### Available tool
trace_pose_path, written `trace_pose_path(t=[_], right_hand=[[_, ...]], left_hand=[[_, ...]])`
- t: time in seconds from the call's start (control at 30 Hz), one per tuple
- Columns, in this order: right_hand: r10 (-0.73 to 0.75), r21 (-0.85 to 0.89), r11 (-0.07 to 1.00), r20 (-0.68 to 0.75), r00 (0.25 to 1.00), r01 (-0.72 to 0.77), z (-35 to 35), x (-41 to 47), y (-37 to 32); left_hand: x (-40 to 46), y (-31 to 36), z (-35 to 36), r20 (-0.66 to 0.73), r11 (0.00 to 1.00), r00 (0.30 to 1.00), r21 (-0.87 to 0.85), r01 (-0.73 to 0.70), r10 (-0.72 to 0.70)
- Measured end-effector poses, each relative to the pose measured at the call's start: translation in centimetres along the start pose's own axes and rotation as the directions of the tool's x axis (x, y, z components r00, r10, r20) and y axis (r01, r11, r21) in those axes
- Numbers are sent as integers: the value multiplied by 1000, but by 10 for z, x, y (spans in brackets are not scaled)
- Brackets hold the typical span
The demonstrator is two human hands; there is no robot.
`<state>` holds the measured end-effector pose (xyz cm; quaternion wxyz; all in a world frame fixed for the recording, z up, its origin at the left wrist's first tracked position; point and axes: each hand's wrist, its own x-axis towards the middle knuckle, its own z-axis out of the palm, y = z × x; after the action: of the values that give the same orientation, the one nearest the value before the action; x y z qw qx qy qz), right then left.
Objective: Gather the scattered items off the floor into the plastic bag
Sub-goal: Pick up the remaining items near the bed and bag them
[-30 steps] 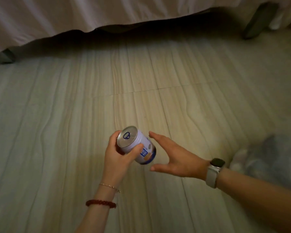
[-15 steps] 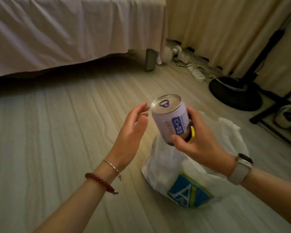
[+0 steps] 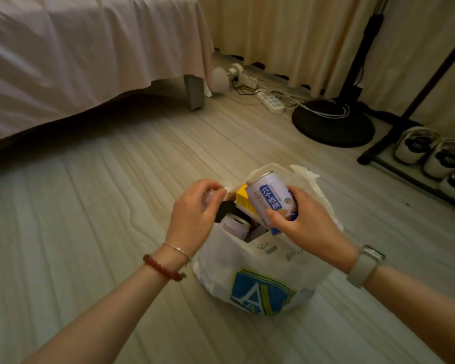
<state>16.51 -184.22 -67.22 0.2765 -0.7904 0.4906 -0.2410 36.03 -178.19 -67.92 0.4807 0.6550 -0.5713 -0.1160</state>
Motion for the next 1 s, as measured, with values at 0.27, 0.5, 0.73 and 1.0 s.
trace_pose_path(t=[0.27,0.5,0.73,1.0], right_hand=[[-140,-296,929,273,952,222,21,-4,-1],[-283,-337,856,329,901,392,41,27,-30],[-302,-187,867,541,785,462,78,53,-40],[-481,-359,673,451,752,646,96,30,-18]], left_hand=[[-29,-18,-38,-120,996,991,67,-55,63],[-18,3,-38,-217,985,976,-171,-33,-5],[-8,-6,-42,-236,973,966,-225,54,-108],[-6,-16,-44,-250,957,950,-266,117,-185]])
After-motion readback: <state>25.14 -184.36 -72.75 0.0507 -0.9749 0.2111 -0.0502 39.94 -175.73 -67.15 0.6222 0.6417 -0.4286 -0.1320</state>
